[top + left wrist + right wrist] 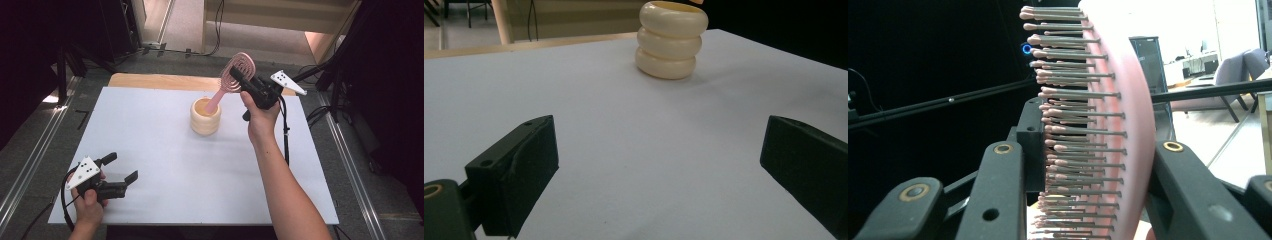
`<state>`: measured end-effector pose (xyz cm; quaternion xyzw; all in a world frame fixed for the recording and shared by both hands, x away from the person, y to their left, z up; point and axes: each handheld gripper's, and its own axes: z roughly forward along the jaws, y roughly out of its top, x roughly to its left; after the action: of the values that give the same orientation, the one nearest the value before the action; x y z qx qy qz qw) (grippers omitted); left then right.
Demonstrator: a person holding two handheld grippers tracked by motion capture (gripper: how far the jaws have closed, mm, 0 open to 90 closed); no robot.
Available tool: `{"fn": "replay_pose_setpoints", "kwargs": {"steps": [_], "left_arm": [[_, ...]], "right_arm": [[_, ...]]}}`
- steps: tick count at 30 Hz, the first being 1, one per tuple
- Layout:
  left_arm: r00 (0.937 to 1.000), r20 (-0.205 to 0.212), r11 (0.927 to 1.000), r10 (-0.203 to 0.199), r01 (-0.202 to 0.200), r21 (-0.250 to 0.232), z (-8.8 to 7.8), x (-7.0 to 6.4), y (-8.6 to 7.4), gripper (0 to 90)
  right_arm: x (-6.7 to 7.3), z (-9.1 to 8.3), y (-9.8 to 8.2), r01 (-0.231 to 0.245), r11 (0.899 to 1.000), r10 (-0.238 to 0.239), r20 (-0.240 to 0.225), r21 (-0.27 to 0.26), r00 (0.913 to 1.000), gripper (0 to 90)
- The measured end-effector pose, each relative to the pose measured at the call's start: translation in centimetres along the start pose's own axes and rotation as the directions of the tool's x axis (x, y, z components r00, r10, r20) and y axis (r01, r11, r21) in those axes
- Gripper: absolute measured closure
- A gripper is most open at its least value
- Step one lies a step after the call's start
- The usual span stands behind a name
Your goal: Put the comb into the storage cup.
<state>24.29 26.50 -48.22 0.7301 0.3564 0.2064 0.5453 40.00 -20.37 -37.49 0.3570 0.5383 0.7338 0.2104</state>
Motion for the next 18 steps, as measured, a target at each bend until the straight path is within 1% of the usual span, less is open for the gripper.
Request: {"fn": "replay_pose_setpoints", "kwargs": {"steps": [18], "left_arm": [[1.0000,0.000,1.0000,-0.001,0.001,-0.002,0.0,0.0,0.0,2.7]], "right_arm": [[-0.7,1.2,-1.8,0.008,1.000,-0.009,0.015,0.029,0.9999,61.7]]}}
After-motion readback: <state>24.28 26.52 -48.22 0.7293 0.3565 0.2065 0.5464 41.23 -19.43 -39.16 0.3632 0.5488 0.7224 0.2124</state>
